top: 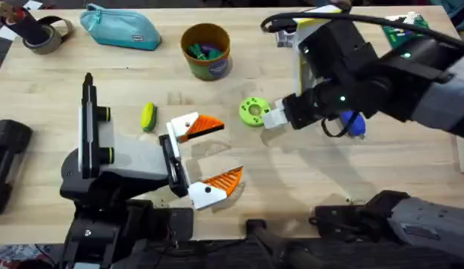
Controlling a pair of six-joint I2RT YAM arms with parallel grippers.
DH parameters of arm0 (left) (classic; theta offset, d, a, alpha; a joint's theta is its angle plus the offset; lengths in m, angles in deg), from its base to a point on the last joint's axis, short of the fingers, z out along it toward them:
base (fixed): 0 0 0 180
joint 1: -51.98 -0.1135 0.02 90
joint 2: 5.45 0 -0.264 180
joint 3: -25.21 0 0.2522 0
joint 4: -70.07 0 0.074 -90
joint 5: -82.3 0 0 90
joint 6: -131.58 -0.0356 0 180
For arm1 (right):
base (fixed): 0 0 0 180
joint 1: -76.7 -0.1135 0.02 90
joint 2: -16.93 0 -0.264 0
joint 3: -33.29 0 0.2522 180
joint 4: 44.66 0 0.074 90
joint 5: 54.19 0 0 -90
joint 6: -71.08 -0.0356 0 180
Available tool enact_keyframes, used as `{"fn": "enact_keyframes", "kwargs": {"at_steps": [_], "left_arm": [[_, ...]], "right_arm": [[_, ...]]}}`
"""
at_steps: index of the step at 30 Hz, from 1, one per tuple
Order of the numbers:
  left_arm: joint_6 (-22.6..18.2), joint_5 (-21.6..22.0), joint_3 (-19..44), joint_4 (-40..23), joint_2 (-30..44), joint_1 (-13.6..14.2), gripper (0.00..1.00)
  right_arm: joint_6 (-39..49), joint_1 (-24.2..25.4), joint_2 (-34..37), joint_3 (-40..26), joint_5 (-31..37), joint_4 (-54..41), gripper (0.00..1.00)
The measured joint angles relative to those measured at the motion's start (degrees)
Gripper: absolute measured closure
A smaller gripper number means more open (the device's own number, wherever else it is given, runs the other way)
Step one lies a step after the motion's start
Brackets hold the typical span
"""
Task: Pick up the gripper from the table and insert it into the empty holder that is missing its gripper. Then pick up a screw, insert it into the mounting hole, and use the screwdriver to tighten it. Finally, clean up the table by picking up the vegetable and placing it into the bucket.
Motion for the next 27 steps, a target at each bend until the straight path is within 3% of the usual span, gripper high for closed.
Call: {"fn": "enact_keyframes", "kwargs": {"at_steps": [14, 27], "left_arm": [[0.0, 0.0, 0.0, 0.0, 0.0, 0.0, 0.013], [0.0, 0.0, 0.0, 0.0, 0.0, 0.0, 0.013]], "right_arm": [[0.4, 0.0, 7.9, 0.3, 0.0, 9.5, 0.208], [0.4, 0.0, 9.5, 0.3, 0.0, 10.8, 0.208]]}}
